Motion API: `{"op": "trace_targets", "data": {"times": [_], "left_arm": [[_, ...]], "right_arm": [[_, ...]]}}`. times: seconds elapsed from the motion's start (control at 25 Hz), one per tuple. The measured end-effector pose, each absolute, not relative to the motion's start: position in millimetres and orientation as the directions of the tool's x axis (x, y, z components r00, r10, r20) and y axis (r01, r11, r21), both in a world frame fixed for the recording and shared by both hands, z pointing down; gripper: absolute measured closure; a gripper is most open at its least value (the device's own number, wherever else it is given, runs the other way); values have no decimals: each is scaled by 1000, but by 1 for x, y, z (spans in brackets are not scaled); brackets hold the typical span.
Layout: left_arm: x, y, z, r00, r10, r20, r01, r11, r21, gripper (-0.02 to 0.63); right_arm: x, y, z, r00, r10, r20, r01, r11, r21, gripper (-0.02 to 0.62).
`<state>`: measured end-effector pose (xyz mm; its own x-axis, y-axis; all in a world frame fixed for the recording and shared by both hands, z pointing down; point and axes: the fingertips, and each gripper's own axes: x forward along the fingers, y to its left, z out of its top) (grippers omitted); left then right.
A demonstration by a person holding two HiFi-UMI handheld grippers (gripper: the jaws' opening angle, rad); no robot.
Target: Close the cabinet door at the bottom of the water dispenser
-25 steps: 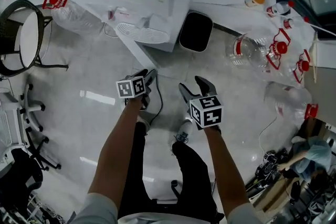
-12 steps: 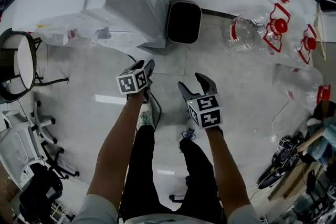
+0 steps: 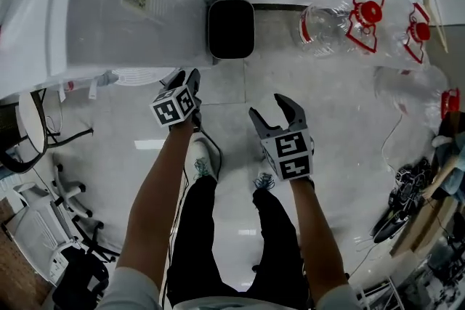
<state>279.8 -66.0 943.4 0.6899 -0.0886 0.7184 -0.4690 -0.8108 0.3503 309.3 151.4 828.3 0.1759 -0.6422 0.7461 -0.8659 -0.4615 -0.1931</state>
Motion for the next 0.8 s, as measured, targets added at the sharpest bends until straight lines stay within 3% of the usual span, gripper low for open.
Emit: {"op": "trace_targets", "data": {"times": [0.44,0.8], "left_arm": [[238,-39,910,670,-58,740,-501,-772,393,426],[190,0,785,731,-106,675,-420,-848,322,538]], "right_arm": [[319,169,790,226,-649,726,-840,-508,-192,318],[309,206,682,254,-658,709,-877,-466,-120,391]]}}
